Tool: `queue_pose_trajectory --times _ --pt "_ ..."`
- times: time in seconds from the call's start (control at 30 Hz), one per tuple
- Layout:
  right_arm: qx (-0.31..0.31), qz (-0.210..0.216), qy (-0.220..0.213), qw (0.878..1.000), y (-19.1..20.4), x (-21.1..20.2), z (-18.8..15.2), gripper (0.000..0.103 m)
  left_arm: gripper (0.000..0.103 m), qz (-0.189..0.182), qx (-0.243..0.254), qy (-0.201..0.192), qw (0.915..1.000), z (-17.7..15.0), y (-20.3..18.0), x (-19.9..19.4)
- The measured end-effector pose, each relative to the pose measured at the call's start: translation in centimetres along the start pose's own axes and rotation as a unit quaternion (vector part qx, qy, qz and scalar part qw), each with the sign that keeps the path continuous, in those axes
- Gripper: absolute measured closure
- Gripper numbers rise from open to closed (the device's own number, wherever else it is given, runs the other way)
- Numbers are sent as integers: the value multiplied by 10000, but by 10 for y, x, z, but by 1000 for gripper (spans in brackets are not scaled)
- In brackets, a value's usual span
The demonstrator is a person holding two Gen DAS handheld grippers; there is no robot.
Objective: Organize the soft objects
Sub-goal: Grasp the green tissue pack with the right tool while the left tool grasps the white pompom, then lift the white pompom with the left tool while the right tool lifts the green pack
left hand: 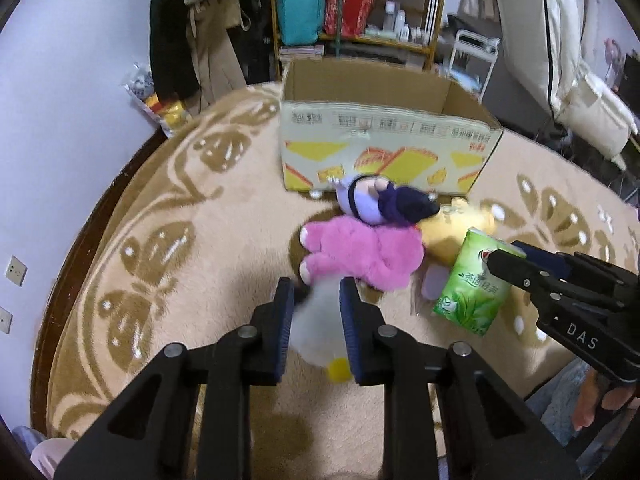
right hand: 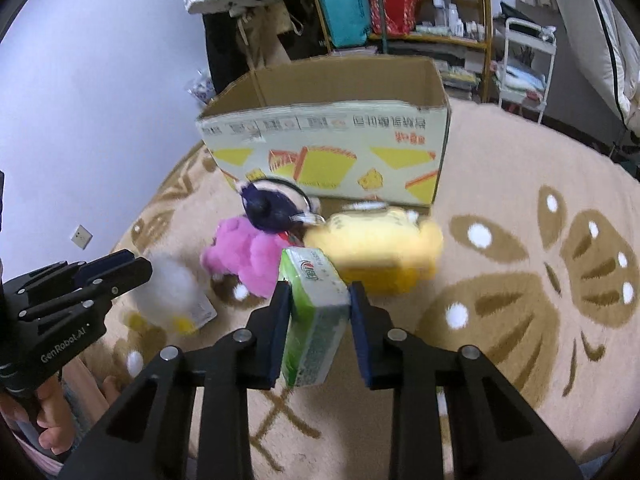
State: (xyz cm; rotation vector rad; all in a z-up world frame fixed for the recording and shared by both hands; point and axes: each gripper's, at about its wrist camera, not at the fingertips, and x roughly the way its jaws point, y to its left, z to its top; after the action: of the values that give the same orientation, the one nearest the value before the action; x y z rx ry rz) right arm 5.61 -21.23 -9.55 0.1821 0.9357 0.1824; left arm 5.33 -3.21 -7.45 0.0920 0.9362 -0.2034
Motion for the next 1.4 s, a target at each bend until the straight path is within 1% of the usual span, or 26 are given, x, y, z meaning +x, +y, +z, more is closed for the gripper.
queue_pose_trajectory --times 0.07,0.1,0.13,0.2,0.23,0.3,0.33,0.4,0.43,0.47,0.53,0.6,0.63,0.67,0.73,0.8,0.9,1.0,1.03,1.07,1.13,1.17,1.2,1.23,1.27,1.4 --pt "-120 2 -172 9998 5 -9 3 72 83 -56 5 -66 10000 0 0 -3" --pt "-177 -12 -228 9996 8 -10 3 72 87 -114 23 -34 9999 0 0 -2" --pt "-251 -41 -295 9992 11 -13 4 72 97 -269 28 102 9996 1 -1 3" --pt "-302 -74 -331 9990 13 -14 3 72 98 -475 18 526 9975 0 0 20" --pt "-297 -70 -313 9990 13 -14 3 72 98 -366 2 684 9970 -1 0 29" --pt "-261 -60 -262 9993 10 -12 3 72 97 -332 -89 809 9961 0 3 37" --pt "-235 -60 -243 9994 9 -12 3 72 94 -289 -172 801 9962 1 6 38" --pt "-203 -40 -227 9995 7 -12 3 72 86 -150 -328 860 9956 2 13 41" --pt "-192 -32 -228 9996 7 -11 3 72 78 -98 -404 940 9947 2 16 44" --pt "-188 -25 -219 9996 7 -11 2 72 74 2 -485 1052 9933 0 20 49" --pt "-187 11 -184 9997 7 -10 2 72 74 198 -617 1261 9899 -2 26 57" --pt "-203 34 -153 9997 7 -8 2 72 70 207 -733 1383 9875 -3 32 62" --pt "-209 45 -142 9997 7 -8 2 72 58 199 -749 1410 9870 -4 33 63" --pt "-214 53 -136 9997 7 -7 2 72 39 198 -736 1424 9869 -3 33 65" --pt "-213 78 -119 9997 7 -7 2 72 28 188 -654 1476 9867 -4 31 69" --pt "-206 84 -102 9997 7 -6 1 72 27 225 -558 1634 9847 -5 27 76" --pt "-180 99 -75 9998 5 -5 2 72 27 228 -568 2006 9778 -11 26 91" --pt "-164 112 -46 9998 5 -3 2 72 30 130 -679 2158 9740 -13 29 98" --pt "-163 116 -37 9998 5 -3 2 72 38 57 -719 2221 9724 -15 30 101" --pt "-164 118 -27 9998 5 -2 2 72 52 12 -738 2312 9701 -17 31 105" --pt "-168 121 1 9998 5 -1 1 72 64 -35 -719 2511 9653 -21 29 113" --pt "-168 123 19 9998 5 0 1 72 72 -26 -689 2543 9647 -22 29 115" --pt "-166 126 31 9998 5 0 1 72 74 -35 -653 2516 9656 -22 28 115" --pt "-161 130 42 9998 5 1 1 72 82 -108 -642 2455 9672 -21 27 114" --pt "-159 129 40 9998 4 1 1 72 86 -158 -641 2382 9690 -20 26 111" --pt "-162 137 -11 9998 4 0 1 72 93 -187 -677 2239 9721 -19 28 107"
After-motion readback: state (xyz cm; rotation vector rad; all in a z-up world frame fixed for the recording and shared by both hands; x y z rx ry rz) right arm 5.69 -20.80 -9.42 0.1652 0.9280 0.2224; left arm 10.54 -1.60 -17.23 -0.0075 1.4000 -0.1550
